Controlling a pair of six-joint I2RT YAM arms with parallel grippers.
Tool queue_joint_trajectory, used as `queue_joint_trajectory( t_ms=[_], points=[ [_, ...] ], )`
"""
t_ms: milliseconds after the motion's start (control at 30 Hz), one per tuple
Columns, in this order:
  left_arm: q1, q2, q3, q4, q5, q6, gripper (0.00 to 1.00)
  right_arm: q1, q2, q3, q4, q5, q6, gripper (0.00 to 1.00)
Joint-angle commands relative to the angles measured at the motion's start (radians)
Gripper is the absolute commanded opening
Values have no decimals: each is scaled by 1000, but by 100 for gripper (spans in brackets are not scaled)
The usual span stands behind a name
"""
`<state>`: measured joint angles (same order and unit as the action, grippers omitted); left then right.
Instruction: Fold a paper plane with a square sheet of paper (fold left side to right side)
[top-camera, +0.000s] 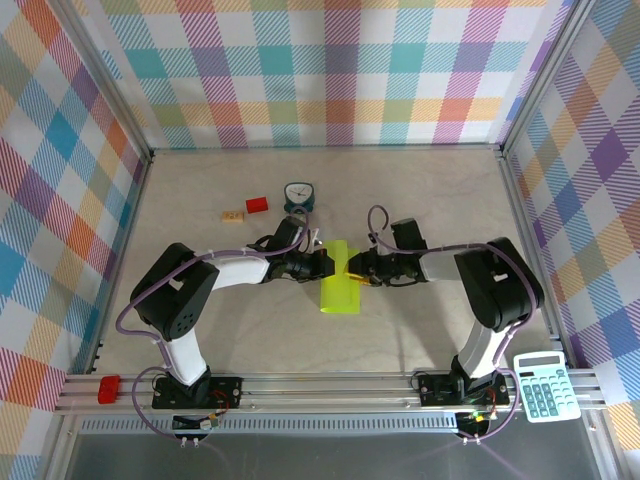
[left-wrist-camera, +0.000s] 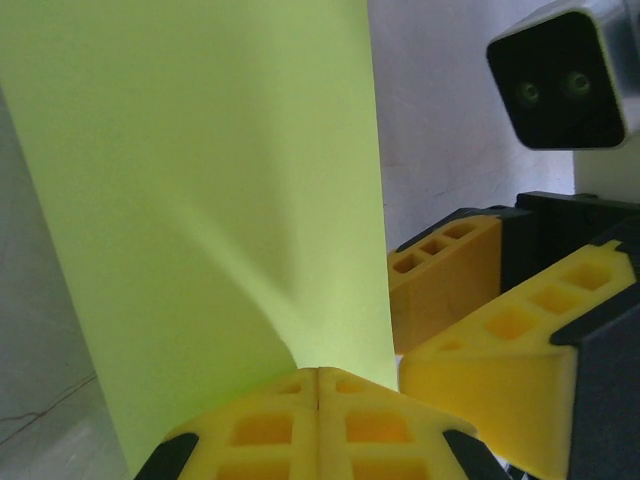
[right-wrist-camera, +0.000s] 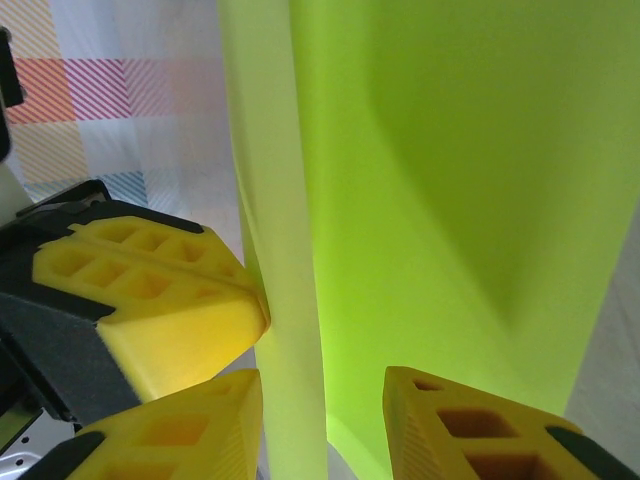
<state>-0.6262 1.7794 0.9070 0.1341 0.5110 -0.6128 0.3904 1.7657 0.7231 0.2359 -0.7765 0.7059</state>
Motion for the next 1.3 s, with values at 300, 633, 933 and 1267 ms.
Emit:
queue_joint_trajectory(
  t_ms=[300, 633, 933, 1267],
  points=[
    [-12, 10, 10, -1, 0, 7, 2, 31, 48, 42, 30, 8, 14, 16],
    [-6, -116, -8, -118, -155, 73, 38, 31, 14, 49, -119, 104, -41, 3],
    [-9, -53, 30, -165, -150, 103, 55, 31, 5, 54, -147, 135, -48, 4],
    [-21, 18, 64, -158, -131, 103, 57, 31, 10, 64, -138, 114, -48, 5]
  ],
)
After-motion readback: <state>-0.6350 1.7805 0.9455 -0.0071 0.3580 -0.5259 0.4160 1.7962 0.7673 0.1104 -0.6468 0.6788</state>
